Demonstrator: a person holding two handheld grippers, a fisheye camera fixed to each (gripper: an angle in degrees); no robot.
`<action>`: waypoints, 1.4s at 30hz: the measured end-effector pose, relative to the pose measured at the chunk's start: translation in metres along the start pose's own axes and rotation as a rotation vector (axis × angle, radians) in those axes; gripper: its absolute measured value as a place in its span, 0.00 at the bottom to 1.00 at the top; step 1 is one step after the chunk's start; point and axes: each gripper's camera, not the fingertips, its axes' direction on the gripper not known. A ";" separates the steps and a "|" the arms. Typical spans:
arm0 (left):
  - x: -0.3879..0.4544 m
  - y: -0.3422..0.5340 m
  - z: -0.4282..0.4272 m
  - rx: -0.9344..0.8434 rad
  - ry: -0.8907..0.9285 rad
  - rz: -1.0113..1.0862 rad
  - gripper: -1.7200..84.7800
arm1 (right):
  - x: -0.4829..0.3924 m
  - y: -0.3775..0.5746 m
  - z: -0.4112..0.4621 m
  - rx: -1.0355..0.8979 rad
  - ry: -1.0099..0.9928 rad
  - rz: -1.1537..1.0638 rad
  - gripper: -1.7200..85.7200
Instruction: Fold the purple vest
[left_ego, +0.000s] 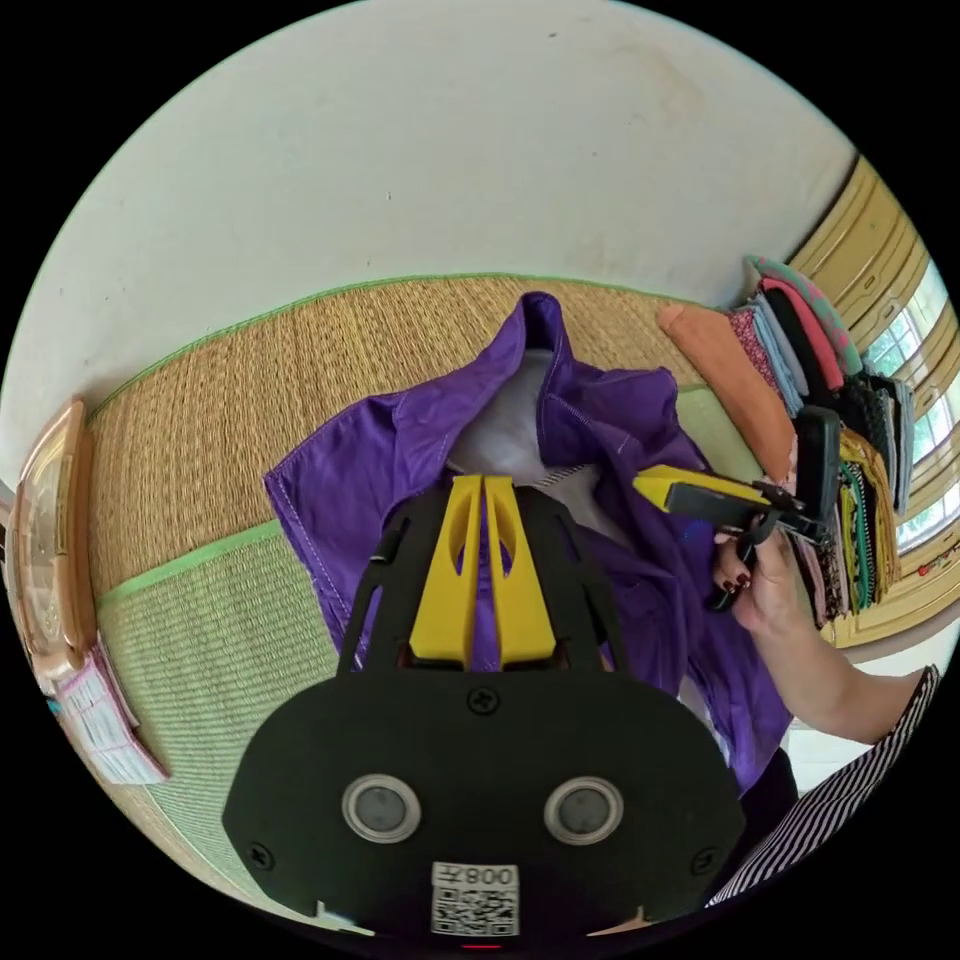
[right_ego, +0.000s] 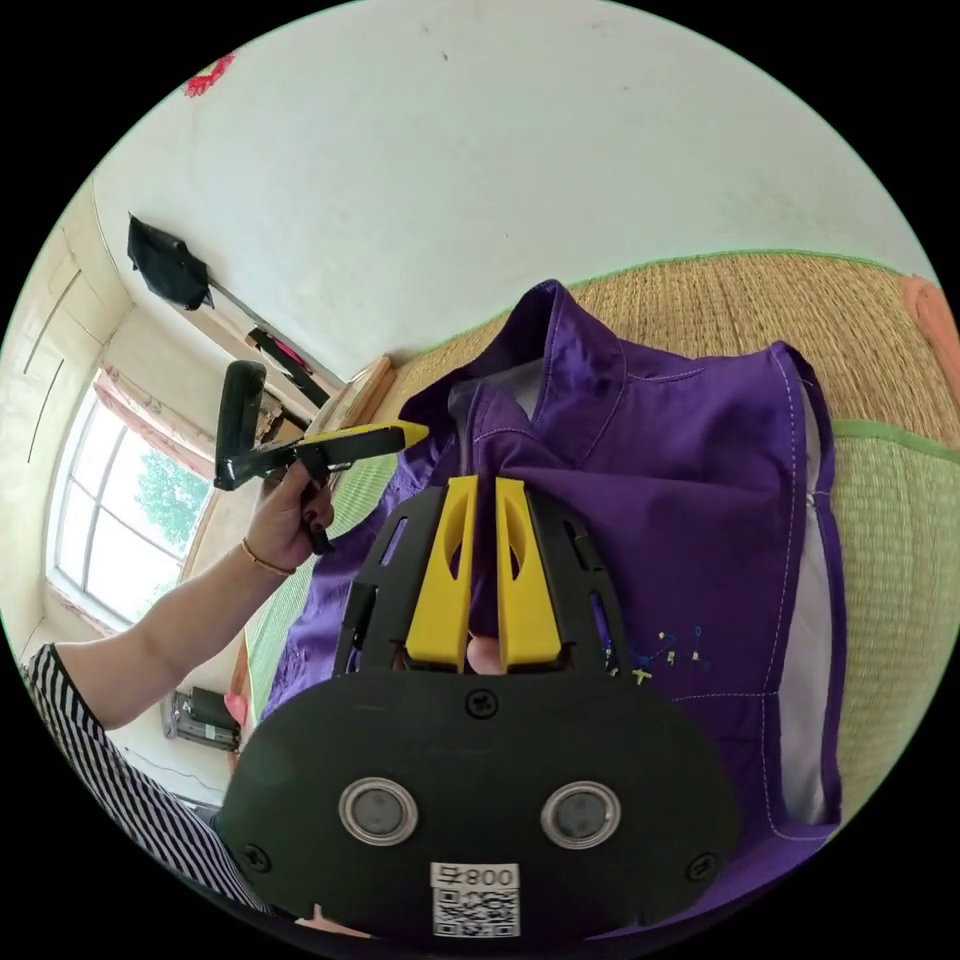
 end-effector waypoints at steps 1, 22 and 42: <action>-0.007 0.007 -0.005 0.036 0.054 -0.005 0.05 | -0.004 -0.001 0.004 -0.014 0.007 -0.018 0.07; -0.124 0.127 0.036 0.063 0.124 -0.294 0.11 | -0.041 0.009 -0.025 0.046 -0.024 -0.069 0.11; -0.085 0.110 0.091 0.189 0.490 -0.151 0.04 | 0.008 -0.017 0.007 -0.089 0.046 0.101 0.02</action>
